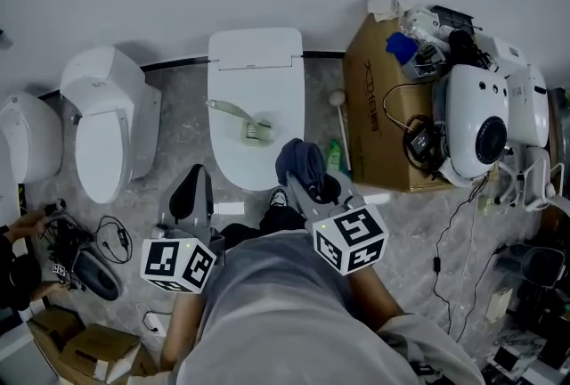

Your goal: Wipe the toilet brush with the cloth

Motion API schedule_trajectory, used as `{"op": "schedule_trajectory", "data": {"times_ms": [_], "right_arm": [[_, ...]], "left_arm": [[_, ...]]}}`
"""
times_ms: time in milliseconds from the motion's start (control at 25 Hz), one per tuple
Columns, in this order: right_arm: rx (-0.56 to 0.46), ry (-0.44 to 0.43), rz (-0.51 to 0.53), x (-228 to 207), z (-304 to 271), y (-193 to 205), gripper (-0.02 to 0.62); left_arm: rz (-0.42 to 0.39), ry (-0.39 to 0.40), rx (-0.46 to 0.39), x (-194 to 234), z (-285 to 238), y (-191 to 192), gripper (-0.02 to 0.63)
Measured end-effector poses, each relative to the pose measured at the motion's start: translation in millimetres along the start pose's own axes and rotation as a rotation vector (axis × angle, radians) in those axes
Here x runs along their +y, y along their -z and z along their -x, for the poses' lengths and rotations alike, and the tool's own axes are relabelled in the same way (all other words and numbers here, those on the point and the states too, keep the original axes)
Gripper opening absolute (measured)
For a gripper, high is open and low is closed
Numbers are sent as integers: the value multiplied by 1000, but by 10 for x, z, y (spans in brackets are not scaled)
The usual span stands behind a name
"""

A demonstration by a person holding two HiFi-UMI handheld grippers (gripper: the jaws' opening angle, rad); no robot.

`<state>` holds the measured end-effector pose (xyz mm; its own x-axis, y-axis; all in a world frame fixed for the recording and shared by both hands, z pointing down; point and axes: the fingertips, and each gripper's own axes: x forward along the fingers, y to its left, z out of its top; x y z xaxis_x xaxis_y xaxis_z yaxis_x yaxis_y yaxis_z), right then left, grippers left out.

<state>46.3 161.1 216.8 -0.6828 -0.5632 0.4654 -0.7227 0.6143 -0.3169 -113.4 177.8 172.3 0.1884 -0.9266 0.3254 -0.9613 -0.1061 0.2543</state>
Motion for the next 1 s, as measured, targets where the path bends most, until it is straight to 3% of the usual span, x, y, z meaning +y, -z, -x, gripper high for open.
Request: {"op": "schedule_trajectory", "data": {"times_ms": [600,1000], "right_arm": [[76,-56,18,-69,-312,52,95],[90,-36,15,-159,-463,-4,95]], "left_arm": [[50,-85,3,318,-241,-21,0],[87,-74,9,511,-551,7,0]]}}
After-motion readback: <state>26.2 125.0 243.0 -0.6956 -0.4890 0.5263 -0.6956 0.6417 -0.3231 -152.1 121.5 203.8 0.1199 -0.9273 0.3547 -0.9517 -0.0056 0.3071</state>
